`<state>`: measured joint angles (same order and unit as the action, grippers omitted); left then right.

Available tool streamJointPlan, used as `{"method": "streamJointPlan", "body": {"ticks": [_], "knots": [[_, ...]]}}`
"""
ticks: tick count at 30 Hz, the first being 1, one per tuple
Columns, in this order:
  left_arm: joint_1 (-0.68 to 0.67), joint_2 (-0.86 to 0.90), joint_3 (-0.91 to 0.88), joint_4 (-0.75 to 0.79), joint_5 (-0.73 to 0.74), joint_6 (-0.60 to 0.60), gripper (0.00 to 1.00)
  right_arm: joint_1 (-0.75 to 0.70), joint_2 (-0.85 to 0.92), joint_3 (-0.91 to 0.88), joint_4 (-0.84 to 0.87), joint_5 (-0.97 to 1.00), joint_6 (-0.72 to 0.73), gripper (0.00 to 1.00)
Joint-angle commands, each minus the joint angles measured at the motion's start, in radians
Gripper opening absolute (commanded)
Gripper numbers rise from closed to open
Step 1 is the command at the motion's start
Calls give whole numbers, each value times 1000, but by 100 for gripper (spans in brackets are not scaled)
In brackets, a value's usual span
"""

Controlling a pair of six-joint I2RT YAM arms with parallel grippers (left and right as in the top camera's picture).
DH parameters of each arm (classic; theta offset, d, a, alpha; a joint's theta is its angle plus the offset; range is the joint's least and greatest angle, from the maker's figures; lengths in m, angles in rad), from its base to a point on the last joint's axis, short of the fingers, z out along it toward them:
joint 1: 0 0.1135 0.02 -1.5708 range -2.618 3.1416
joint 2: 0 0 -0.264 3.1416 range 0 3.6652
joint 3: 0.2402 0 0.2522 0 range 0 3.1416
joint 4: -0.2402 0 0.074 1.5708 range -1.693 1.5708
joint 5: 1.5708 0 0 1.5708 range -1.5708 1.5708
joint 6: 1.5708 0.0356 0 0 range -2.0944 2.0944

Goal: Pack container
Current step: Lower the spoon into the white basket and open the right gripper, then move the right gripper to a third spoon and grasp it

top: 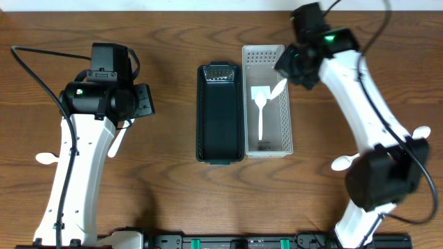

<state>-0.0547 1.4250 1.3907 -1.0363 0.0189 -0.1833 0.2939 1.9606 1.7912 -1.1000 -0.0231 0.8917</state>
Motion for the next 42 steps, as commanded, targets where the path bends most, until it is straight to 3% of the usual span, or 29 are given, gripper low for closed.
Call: {"method": "streamJointPlan", "body": {"ticks": [1, 10, 14, 23, 31, 34, 36, 38, 42], "knots": [[4, 2, 8, -3, -8, 2, 58, 48, 85, -10, -16, 4, -71, 1], [4, 2, 8, -3, -8, 2, 58, 119, 195, -10, -15, 23, -147, 1], [4, 2, 8, -3, -8, 2, 58, 119, 200, -10, -22, 23, -176, 19], [4, 2, 8, -3, -8, 3, 58, 62, 173, 63, -45, 50, -235, 16], [4, 2, 8, -3, -9, 6, 58, -156, 16, 279, -192, 113, -152, 22], [4, 2, 8, -3, -9, 6, 59, -301, -56, 283, -279, 113, -10, 26], [4, 2, 8, -2, -9, 6, 59, -398, -73, 282, -362, 100, 67, 34], [4, 2, 8, -2, -9, 6, 59, -484, -73, 278, -436, 76, 92, 40], [4, 2, 8, -2, -9, 6, 59, -595, -69, 179, -486, 48, 53, 40]]}}
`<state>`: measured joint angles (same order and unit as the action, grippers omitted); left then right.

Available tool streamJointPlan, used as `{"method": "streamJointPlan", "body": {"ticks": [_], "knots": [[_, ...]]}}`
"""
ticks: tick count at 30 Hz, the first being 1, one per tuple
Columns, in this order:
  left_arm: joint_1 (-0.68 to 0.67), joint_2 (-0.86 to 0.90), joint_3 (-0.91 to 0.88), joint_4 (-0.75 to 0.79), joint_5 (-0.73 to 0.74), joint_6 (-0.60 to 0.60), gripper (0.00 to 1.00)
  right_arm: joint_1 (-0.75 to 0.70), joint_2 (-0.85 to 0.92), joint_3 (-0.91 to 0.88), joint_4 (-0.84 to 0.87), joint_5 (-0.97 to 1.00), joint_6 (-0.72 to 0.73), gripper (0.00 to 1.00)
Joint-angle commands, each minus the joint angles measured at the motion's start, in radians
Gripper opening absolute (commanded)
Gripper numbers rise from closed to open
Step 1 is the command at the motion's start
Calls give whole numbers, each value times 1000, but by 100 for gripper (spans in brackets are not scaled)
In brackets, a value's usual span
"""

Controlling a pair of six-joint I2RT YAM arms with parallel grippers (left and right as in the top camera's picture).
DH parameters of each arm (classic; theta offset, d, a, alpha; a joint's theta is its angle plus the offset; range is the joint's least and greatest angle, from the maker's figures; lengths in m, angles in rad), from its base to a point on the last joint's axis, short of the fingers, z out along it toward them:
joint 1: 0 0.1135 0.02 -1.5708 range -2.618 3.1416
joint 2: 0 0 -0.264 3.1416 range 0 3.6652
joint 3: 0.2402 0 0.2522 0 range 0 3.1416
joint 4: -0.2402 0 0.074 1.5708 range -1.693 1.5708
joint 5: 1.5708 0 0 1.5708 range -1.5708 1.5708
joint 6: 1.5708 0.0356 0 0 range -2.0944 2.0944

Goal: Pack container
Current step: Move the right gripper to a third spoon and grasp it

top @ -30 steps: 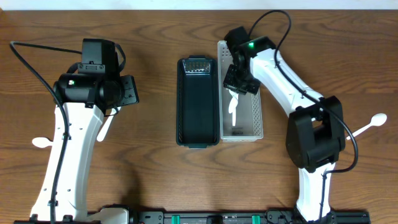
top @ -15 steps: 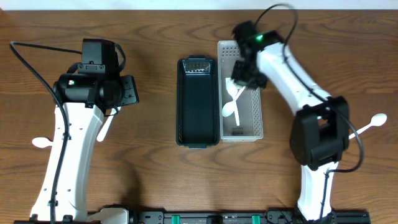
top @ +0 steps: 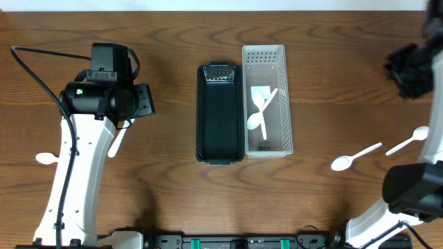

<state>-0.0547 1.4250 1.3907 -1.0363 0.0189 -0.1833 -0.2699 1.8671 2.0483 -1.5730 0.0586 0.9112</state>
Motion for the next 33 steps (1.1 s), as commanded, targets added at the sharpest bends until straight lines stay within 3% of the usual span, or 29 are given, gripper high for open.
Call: {"method": "streamJointPlan", "body": {"ticks": [1, 6, 14, 20, 33], "knots": [[4, 2, 8, -2, -9, 6, 59, -44, 24, -119, -13, -33, 34, 41], [4, 2, 8, -2, -9, 6, 59, -58, 24, -383, 92, -37, 39, 41], [4, 2, 8, -3, -9, 6, 59, -57, 24, -748, 426, -40, 52, 38], [4, 2, 8, -3, -9, 6, 59, -57, 24, -877, 587, -40, -9, 38], [4, 2, 8, -2, -9, 5, 59, -56, 24, -1028, 721, -36, -41, 44]]}}
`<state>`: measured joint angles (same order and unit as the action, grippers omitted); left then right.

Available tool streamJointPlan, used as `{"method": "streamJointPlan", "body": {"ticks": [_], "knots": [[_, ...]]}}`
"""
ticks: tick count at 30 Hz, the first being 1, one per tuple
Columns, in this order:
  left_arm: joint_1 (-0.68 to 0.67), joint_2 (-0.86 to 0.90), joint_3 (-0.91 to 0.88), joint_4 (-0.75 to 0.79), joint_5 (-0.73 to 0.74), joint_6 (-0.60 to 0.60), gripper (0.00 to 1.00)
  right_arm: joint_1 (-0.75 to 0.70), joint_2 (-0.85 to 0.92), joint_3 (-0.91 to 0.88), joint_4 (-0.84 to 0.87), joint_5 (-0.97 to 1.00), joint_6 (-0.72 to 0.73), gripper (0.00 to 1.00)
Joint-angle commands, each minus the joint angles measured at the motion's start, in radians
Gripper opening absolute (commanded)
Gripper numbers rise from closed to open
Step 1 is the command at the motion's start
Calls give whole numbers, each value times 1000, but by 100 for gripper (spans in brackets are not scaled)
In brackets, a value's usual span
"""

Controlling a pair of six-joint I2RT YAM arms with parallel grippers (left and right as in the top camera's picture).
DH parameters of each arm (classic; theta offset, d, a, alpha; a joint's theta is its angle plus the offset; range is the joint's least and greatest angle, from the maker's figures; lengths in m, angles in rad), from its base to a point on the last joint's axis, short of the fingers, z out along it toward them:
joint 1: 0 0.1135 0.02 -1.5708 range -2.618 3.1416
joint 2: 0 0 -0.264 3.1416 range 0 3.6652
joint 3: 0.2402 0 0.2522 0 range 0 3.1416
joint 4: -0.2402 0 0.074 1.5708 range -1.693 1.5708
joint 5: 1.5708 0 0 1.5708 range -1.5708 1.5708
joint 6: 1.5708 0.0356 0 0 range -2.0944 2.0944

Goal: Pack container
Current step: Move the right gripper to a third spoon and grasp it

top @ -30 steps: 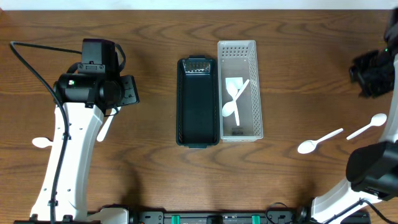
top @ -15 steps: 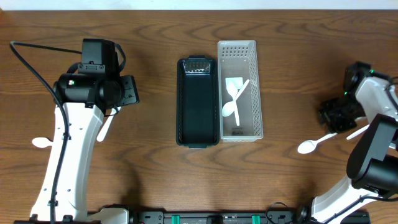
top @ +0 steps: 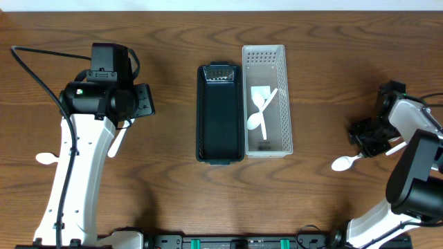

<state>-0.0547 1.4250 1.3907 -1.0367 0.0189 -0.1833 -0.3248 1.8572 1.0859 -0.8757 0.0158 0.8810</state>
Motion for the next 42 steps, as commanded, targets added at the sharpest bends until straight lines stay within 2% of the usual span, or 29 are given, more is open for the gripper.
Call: {"method": "streamJointPlan", "body": {"ticks": [1, 9, 18, 31, 38, 42], "knots": [[4, 2, 8, -2, -8, 5, 59, -1, 34, -80, 34, 6, -11, 44], [4, 2, 8, -2, -9, 6, 59, -2, 34, -124, 92, 1, -41, 46], [4, 2, 8, -2, -8, 6, 59, -2, 33, -59, 92, -45, -76, 45], [4, 2, 8, -2, -9, 6, 59, -1, 11, 204, -127, -55, -113, 49], [4, 2, 8, -2, -9, 6, 59, -1, -56, 204, -222, -53, -100, 50], [4, 2, 8, -2, -8, 6, 59, -1, -56, 146, -191, -38, -100, 52]]}}
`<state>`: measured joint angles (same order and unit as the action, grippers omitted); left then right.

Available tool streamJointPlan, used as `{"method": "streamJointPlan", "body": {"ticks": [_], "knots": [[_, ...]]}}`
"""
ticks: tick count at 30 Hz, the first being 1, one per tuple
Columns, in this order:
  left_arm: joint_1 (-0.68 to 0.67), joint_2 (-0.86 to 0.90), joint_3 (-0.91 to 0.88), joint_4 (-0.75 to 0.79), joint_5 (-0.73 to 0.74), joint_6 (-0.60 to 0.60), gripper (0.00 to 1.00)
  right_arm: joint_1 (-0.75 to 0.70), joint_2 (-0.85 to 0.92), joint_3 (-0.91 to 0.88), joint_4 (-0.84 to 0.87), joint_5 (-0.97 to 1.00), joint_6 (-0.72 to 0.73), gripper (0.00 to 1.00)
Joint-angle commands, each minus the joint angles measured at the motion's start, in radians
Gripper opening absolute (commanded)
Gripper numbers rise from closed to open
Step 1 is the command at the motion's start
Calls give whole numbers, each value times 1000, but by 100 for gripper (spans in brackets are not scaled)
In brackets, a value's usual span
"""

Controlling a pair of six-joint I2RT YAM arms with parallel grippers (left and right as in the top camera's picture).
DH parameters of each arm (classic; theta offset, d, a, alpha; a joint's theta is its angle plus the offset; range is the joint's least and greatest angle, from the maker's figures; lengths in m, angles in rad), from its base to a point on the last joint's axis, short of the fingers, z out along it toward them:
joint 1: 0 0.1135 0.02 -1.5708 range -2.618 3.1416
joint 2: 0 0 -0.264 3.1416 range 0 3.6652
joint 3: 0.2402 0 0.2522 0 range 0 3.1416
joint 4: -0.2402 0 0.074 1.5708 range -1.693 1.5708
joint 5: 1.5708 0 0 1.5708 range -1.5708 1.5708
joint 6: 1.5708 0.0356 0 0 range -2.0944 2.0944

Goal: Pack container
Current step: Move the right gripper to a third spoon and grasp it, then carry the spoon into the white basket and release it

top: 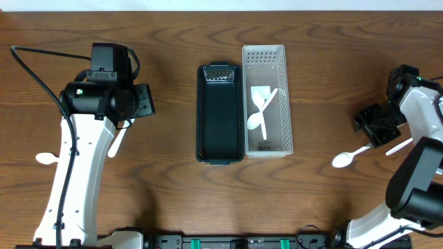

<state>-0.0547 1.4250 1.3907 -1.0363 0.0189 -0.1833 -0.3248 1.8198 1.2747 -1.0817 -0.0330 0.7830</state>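
Note:
A black tray (220, 114) and a white perforated basket (266, 55) stand side by side at mid-table. Two white spoons (259, 111) lie crossed in the basket, while the black tray holds nothing. My right gripper (372, 126) hovers at the right edge with its fingers spread, just above and beside the handle of a loose white spoon (348, 158) on the table. A second white utensil (401, 145) lies partly under the right arm. My left gripper (142, 102) hangs left of the tray, and its jaws cannot be made out.
On the left, a white spoon (46, 158) lies on the wood, and another white utensil (118, 142) pokes out from under the left arm. The right arm's base fills the lower right corner.
The right gripper has shifted slightly up and to the right, away from the loose spoon's bowl. The spoon still lies on the table. The left arm has not moved.
First my right gripper held a white spoon over the basket, which had one spoon in it. Then two spoons lay in the basket and the gripper was at the far right edge. It then stood over the loose spoons on the right, and stays there now.

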Motion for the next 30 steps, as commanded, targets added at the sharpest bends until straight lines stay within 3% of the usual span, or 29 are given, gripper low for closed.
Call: {"method": "streamJointPlan", "body": {"ticks": [1, 15, 17, 20, 22, 26, 30], "knots": [[4, 2, 8, -3, -8, 6, 59, -1, -19, -63, 32, 10, -2, 52], [4, 2, 8, -3, -9, 6, 59, -1, -18, -283, 306, 3, 5, 57], [4, 2, 8, -3, -9, 6, 59, -1, -19, -301, 333, 3, 5, 52], [4, 2, 8, -3, -8, 6, 59, -1, -19, -323, 358, 3, 5, 25], [4, 2, 8, -3, -8, 6, 59, -1, -18, -330, 361, 3, 5, 13], [4, 2, 8, -3, -9, 6, 59, -1, -19, -330, 361, 3, 5, 3], [4, 2, 8, -3, -9, 6, 59, -1, -19, -329, 365, -2, 5, 1]]}}
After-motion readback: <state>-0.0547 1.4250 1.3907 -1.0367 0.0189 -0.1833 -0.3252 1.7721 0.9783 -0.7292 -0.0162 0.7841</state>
